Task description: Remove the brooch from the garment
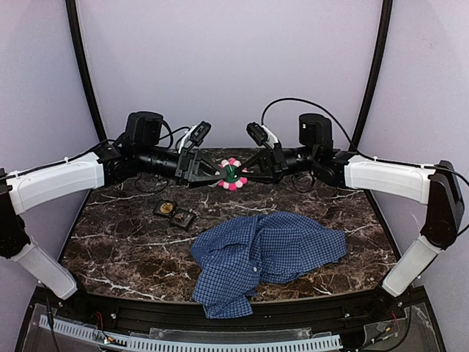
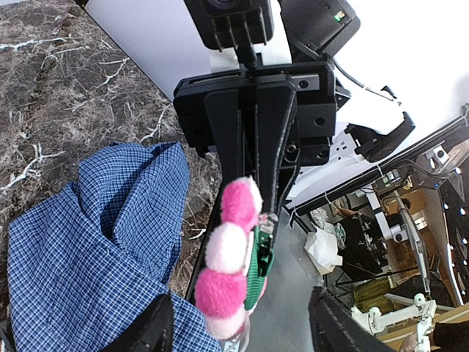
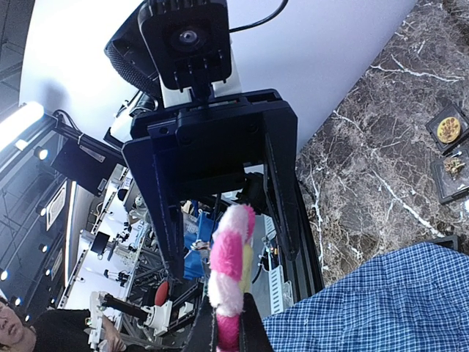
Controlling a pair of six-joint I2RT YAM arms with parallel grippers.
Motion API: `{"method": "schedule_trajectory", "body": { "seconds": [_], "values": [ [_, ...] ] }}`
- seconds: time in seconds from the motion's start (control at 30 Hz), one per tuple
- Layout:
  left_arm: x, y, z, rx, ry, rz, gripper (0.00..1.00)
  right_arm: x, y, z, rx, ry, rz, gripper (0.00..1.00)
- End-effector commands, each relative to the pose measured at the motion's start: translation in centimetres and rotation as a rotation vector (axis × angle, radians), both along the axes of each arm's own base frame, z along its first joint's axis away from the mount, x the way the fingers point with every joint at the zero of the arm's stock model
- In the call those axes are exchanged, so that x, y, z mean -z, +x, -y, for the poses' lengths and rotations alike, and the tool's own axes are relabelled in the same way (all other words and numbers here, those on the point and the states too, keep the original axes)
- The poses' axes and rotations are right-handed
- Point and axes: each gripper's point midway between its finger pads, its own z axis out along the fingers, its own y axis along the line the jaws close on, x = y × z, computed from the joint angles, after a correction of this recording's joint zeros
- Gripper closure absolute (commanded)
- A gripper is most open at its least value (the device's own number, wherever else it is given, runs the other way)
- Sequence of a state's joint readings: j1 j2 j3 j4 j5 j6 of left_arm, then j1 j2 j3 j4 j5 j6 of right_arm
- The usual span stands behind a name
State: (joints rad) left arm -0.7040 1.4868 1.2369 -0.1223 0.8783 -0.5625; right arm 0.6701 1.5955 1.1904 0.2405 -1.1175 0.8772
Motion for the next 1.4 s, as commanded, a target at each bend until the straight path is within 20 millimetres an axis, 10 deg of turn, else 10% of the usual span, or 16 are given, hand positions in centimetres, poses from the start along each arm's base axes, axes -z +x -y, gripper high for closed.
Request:
{"method": "schedule_trajectory", "body": {
  "seconds": [0.0,0.3,0.53,0.8,1.03,1.37],
  "values": [
    [-1.5,0.7,0.7,0.012,-0.054,0.015,0.42,-1.1,-0.5,-0.1,-0.001,0.03,0.033,1.0],
    [-1.1,0.6,1.0,0.033,-0.058,-0.002,0.52,-0.8,-0.2,-0.4,0.001,0.021,0.029,1.0],
    [-0.7,0.7,1.3,0.042,-0.057,-0.023,0.97,-0.4,0.3,-0.6,0.017,-0.021,0.046,1.0],
    [0.7,0.7,0.9,0.025,-0.026,-0.082,0.99,-2.2,-0.8,0.1,0.009,0.023,0.108,0.44],
    [0.2,0.3,0.6,0.049,-0.047,-0.078,0.99,-2.7,-1.5,1.0,0.024,0.061,0.141,0.29],
    [-0.4,-0.6,0.2,0.074,-0.068,-0.066,0.99,-1.9,-1.0,0.5,0.046,0.033,0.132,0.58]
  ]
}}
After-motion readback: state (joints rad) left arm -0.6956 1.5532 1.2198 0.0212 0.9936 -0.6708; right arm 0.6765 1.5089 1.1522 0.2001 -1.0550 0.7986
